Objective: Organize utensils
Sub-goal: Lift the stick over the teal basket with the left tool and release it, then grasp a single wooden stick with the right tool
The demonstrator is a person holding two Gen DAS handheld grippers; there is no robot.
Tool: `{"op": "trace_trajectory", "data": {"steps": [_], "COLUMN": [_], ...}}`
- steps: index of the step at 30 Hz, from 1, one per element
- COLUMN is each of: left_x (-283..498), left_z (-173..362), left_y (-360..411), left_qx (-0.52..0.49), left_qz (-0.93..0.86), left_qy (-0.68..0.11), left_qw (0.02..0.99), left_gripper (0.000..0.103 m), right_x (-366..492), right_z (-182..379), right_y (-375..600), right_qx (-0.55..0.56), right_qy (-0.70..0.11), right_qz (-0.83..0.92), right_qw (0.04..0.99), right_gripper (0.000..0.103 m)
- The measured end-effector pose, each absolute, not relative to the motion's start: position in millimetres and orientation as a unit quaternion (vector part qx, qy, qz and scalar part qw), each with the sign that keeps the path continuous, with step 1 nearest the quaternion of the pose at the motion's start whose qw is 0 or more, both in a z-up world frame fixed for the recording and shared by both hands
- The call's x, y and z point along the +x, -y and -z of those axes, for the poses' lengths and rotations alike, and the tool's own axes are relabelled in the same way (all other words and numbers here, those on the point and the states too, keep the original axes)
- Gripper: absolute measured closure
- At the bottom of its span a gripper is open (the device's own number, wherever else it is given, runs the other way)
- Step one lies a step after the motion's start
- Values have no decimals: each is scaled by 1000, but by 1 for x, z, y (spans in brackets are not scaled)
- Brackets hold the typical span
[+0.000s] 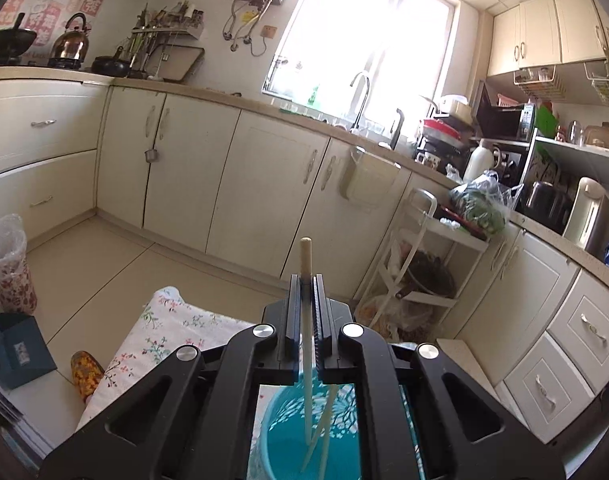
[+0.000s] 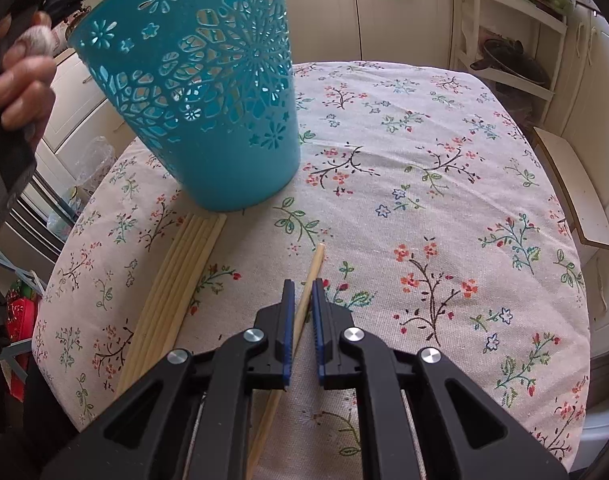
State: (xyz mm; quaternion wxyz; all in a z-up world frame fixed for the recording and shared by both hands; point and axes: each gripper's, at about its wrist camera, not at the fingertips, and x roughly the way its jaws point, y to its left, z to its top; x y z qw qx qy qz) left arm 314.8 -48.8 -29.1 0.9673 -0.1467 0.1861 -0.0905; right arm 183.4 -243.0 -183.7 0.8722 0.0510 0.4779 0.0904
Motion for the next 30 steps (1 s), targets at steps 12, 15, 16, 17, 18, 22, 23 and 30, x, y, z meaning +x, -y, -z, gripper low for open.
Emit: {"op": "trace_trajectory", "data": {"steps": [12, 15, 16, 17, 18, 22, 23, 30], "left_x": [268, 251, 245, 242, 238, 237, 237, 239], "left_z": [36, 42, 48, 53, 63, 109, 120, 172], "left_y": [4, -16, -23, -28, -33, -47, -50, -54], "left_qx": [-138, -154, -158, -159, -161, -172, -175, -176], "left_qz": [77, 65, 60, 56, 50, 39, 37, 29], "left_qy": [-211, -211, -216, -220, -229, -286, -300, -362], "left_qw": [965, 963, 962, 961, 959, 942, 937, 915], "left_gripper": [51, 42, 39, 38, 34, 31, 31, 31], "right_x": [176, 174, 174, 173, 173, 174, 174, 166], "right_z": [182, 182, 182, 182, 182, 183, 183, 177], "right_y": [236, 230, 229, 229, 230, 242, 245, 268], "right_qx": [14, -6, -13, -17, -18, 7, 16, 120], "right_qy": [-486, -482, -480, -480, -479, -481, -483, -482], "right_qz": [-111, -106, -103, -100, -97, -90, -89, -112], "right_qw": [867, 870, 871, 872, 872, 872, 871, 861], "right_gripper": [78, 78, 82, 84, 88, 98, 98, 98]}}
